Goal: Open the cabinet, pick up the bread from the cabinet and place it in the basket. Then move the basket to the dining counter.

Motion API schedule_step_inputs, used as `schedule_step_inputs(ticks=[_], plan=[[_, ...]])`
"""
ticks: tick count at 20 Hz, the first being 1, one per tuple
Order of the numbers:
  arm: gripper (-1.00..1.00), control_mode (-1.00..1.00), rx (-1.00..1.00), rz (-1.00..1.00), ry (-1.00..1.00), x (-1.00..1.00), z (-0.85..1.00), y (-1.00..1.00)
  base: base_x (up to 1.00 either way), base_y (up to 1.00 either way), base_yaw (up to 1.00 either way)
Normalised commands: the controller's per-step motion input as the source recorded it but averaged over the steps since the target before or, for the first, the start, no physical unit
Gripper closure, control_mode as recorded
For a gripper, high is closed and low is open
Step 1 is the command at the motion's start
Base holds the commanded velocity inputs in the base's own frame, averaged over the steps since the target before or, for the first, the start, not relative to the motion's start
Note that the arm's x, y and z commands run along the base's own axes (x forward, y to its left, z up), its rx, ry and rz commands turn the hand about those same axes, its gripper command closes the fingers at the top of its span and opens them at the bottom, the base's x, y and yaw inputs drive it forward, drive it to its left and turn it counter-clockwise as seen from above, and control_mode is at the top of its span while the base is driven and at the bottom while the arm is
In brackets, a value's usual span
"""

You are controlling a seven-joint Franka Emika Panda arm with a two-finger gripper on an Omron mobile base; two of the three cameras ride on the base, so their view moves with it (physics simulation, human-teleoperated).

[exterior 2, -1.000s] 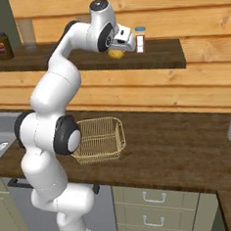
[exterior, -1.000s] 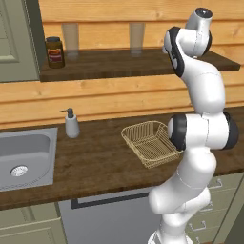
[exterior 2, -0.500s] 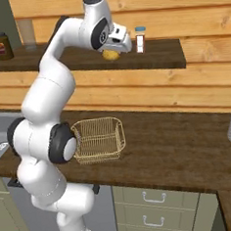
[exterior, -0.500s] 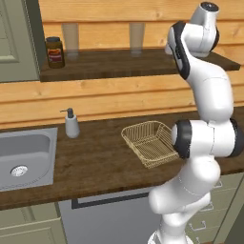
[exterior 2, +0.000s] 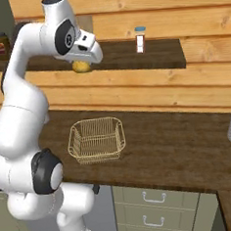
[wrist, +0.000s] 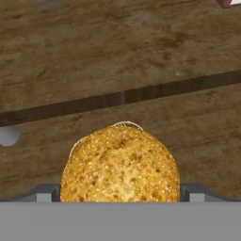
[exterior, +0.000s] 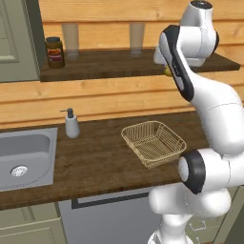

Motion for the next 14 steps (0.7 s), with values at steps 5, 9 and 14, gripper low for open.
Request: schedule_step_inputs(ticks=[5, 9, 14], plan=[[1.00, -1.00, 0.00, 0.01, 0.08, -1.00, -0.96, 0.71, 0.00, 0.00, 0.00], [1.00, -1.00, 0.00, 0.01, 0.09, -0.88, -1.00, 0.19, 0.00, 0.00, 0.00], [1.00, -1.00, 0.18, 0.03, 0.06, -0.18, -0.99, -0.05, 0.00, 0.00, 0.00]])
